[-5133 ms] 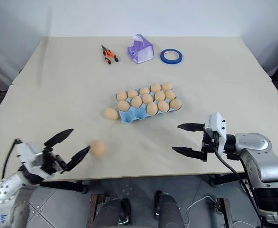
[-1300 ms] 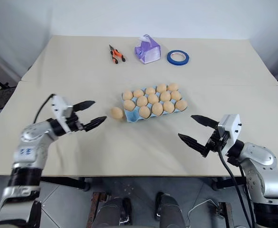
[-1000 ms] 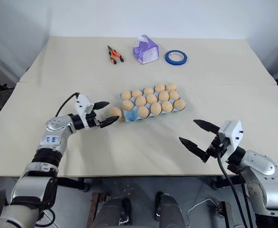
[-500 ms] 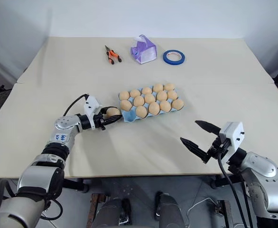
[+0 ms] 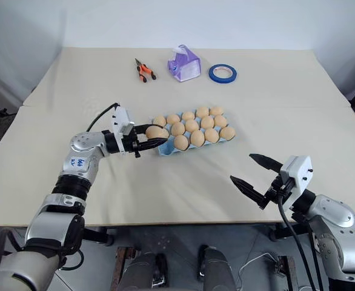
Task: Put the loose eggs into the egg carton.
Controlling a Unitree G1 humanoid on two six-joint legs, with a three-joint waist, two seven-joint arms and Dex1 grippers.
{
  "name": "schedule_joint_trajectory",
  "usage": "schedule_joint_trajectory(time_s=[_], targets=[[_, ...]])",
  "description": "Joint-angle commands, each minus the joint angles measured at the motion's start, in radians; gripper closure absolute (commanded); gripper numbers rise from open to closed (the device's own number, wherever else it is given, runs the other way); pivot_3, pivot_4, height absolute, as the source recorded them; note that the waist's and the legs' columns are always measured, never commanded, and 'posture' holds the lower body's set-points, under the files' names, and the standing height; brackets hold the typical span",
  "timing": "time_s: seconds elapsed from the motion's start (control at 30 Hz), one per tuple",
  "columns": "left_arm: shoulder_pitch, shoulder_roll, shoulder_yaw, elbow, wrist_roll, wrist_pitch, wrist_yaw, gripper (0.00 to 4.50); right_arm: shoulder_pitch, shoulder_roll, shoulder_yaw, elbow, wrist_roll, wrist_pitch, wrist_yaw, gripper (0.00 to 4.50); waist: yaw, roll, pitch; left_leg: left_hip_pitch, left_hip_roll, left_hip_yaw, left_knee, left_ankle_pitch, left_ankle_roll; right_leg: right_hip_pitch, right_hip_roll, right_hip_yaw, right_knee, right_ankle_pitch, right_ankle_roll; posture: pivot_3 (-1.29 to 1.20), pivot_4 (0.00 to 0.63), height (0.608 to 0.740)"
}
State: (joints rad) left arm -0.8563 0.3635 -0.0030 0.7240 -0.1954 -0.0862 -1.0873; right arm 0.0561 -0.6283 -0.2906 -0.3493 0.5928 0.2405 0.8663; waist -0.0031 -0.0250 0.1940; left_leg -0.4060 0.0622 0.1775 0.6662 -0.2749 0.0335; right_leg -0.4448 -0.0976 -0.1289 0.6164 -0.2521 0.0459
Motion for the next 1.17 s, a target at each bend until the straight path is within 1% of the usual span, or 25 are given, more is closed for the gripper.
schedule_joint_trajectory(time_s=[0.03, 0.07, 0.1, 0.27, 0.4, 0.57, 0.63, 0.73, 0.8, 0.9, 0.97, 1.03, 1.17], targets=[[-0.046, -0.012, -0.007, 0.025, 0.014, -0.019, 0.009, 2.22, 0.005, -0.005, -0.033, -0.017, 0.007, -0.016, -0.003, 0.0, 0.001, 0.0, 0.0, 0.0, 0.0, 0.0, 0.0, 0.0, 0.0, 0.0, 0.0, 0.0, 0.0, 0.0, 0.0, 0.0, 0.15, 0.74], [-0.052, -0.015, -0.01, 0.033, 0.018, -0.018, 0.015, 1.87, 0.008, -0.004, -0.034, -0.019, 0.007, -0.016, -0.005, 0.0, 0.001, 0.0, 0.0, 0.0, 0.0, 0.0, 0.0, 0.0, 0.0, 0.0, 0.0, 0.0, 0.001, 0.0, 0.0, 0.0, 0.15, 0.74], [-0.054, -0.016, -0.013, 0.035, 0.016, -0.015, 0.007, 1.68, 0.011, -0.003, -0.035, -0.021, 0.007, -0.017, -0.006, 0.0, 0.001, 0.0, 0.0, 0.0, 0.0, 0.0, 0.0, 0.0, 0.0, 0.0, 0.0, 0.0, 0.001, 0.0, 0.0, 0.0, 0.15, 0.74], [-0.057, -0.02, -0.004, 0.031, 0.01, -0.042, 0.013, 0.04, 0.021, -0.002, -0.036, -0.027, 0.006, -0.02, -0.012, 0.0, 0.002, 0.0, 0.0, 0.0, 0.0, 0.0, 0.0, 0.0, 0.0, 0.0, 0.0, 0.0, 0.001, 0.0, 0.0, 0.0, 0.15, 0.74], [-0.052, -0.007, 0.021, 0.006, -0.018, -0.05, 0.0, 0.01, 0.023, -0.002, -0.035, -0.026, 0.006, -0.021, -0.011, 0.0, 0.002, 0.0, 0.0, 0.0, 0.0, 0.0, 0.0, 0.001, 0.0, 0.0, -0.001, 0.0, 0.001, 0.0, 0.0, 0.0, 0.15, 0.74], [-0.02, 0.013, 0.074, -0.091, -0.088, 0.029, -0.003, 0.01, 0.002, -0.015, -0.032, -0.007, 0.005, -0.022, 0.002, 0.0, 0.001, 0.0, 0.0, 0.0, 0.0, 0.0, 0.0, 0.001, 0.0, 0.0, -0.001, 0.0, 0.001, 0.0, 0.0, 0.0, 0.15, 0.74], [0.011, 0.035, 0.095, -0.136, -0.118, 0.039, -0.026, 0.01, -0.013, -0.023, -0.029, 0.004, 0.003, -0.02, 0.012, 0.0, -0.002, 0.0, 0.0, 0.0, 0.0, 0.0, 0.0, 0.001, 0.0, 0.0, -0.001, 0.0, 0.001, 0.0, 0.0, 0.0, 0.15, 0.74], [0.084, 0.102, 0.102, -0.208, -0.123, 0.067, -0.059, 0.01, -0.053, -0.044, -0.014, 0.045, -0.005, -0.025, 0.048, 0.0, -0.005, 0.0, 0.0, 0.001, 0.0, 0.0, 0.0, 0.001, 0.0, 0.0, 0.0, 0.001, 0.002, 0.0, -0.001, 0.0, 0.15, 0.74], [0.115, 0.129, 0.106, -0.245, -0.136, 0.093, -0.066, 0.01, -0.074, -0.052, -0.004, 0.068, -0.012, -0.029, 0.068, 0.0, -0.005, 0.0, 0.0, 0.002, 0.0, 0.0, 0.0, 0.001, -0.001, 0.0, 0.0, 0.001, 0.003, -0.001, -0.001, 0.0, 0.15, 0.74], [0.196, 0.195, 0.124, -0.315, -0.145, 0.128, -0.08, 0.01, -0.157, -0.062, 0.05, 0.15, -0.043, -0.043, 0.126, 0.0, -0.002, 0.0, 0.0, 0.001, 0.001, 0.0, 0.001, 0.001, -0.001, 0.0, 0.0, 0.001, 0.004, -0.001, -0.001, 0.0, 0.15, 0.74], [0.233, 0.219, 0.132, -0.347, -0.142, 0.145, -0.066, 0.01, -0.211, -0.059, 0.081, 0.203, -0.058, -0.052, 0.157, 0.0, -0.002, 0.0, 0.0, 0.002, 0.001, 0.0, 0.002, 0.001, -0.001, 0.0, -0.002, 0.001, 0.004, -0.001, -0.002, 0.0, 0.15, 0.74], [0.261, 0.229, 0.14, -0.378, -0.147, 0.16, -0.049, 0.01, -0.274, -0.05, 0.111, 0.266, -0.077, -0.066, 0.183, 0.0, -0.002, 0.0, 0.0, 0.002, 0.001, 0.0, 0.002, 0.001, -0.001, 0.0, -0.003, 0.002, 0.004, -0.001, -0.002, 0.0, 0.15, 0.74], [0.293, 0.232, 0.151, -0.417, -0.156, 0.174, -0.031, 0.01, -0.354, -0.036, 0.145, 0.351, -0.099, -0.092, 0.218, 0.0, 0.003, 0.0, 0.0, 0.001, 0.001, -0.001, 0.002, 0.002, -0.001, 0.0, -0.005, 0.005, 0.004, -0.001, -0.002, 0.0, 0.15, 0.74]])
